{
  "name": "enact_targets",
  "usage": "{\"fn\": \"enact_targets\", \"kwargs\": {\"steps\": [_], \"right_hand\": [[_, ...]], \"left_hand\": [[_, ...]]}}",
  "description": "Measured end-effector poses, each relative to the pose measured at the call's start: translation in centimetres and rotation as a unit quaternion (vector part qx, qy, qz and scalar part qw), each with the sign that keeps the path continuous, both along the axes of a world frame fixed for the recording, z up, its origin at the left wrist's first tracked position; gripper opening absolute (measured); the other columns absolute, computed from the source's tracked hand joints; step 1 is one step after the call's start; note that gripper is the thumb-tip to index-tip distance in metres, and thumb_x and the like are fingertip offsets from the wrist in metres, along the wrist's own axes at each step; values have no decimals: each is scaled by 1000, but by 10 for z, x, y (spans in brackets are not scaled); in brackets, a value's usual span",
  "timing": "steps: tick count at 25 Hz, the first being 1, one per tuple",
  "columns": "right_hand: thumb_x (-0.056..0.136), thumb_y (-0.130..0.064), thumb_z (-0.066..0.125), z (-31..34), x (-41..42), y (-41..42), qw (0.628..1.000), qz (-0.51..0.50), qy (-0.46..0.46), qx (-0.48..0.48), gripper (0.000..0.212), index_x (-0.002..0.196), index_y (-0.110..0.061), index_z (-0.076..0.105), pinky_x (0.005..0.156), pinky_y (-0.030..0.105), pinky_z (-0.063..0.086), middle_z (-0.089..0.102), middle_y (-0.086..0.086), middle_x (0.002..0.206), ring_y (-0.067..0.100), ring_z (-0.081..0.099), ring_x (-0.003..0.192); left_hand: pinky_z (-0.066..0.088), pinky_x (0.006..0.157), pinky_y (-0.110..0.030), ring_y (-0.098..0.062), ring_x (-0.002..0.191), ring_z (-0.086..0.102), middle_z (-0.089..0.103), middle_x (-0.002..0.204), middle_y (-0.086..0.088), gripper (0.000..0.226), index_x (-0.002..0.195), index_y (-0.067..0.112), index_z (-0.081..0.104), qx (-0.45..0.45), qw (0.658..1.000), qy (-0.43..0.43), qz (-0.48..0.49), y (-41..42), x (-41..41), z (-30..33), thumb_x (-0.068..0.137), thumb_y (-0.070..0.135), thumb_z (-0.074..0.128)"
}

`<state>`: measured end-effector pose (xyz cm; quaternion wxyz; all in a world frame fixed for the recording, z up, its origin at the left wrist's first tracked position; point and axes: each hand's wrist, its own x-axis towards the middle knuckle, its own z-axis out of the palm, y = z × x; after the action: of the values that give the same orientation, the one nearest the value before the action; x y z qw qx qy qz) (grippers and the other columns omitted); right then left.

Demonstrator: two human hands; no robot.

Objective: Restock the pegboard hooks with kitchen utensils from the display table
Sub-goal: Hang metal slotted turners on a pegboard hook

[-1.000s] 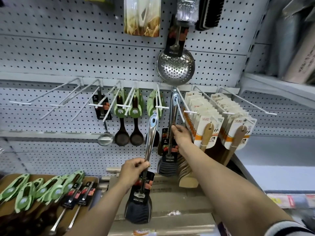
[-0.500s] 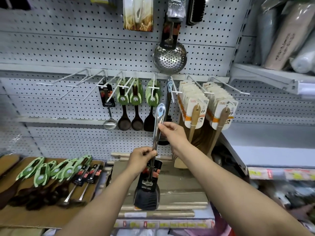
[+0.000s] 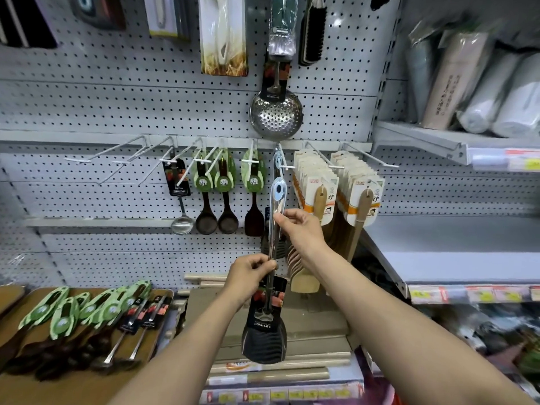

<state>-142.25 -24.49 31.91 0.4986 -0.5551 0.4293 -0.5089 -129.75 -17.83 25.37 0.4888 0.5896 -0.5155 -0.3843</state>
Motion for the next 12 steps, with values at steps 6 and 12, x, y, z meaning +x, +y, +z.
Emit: {"fn": "enact_targets", "kwargs": {"steps": [6, 12], "right_hand": [[89, -22, 73, 4, 1, -16, 999, -31, 6, 7, 6, 87, -18, 69, 85, 34, 54, 67, 4, 83, 15, 60, 79], [91, -25, 71, 3, 13, -43, 998, -56, 10, 16, 14, 96, -12, 70, 80, 33, 53, 66, 3, 85, 15, 58, 80]], "left_hand": [[52, 82, -34, -13, 78, 66, 74, 81, 0, 9, 82, 17, 75, 5, 1000, 1, -1, -17, -1, 4, 86, 25, 71], [60, 56, -33, -19, 61, 71, 71, 82, -14, 14, 92, -2, 67, 58, 995, 80, -7, -32, 2, -2, 88, 11, 68]]}}
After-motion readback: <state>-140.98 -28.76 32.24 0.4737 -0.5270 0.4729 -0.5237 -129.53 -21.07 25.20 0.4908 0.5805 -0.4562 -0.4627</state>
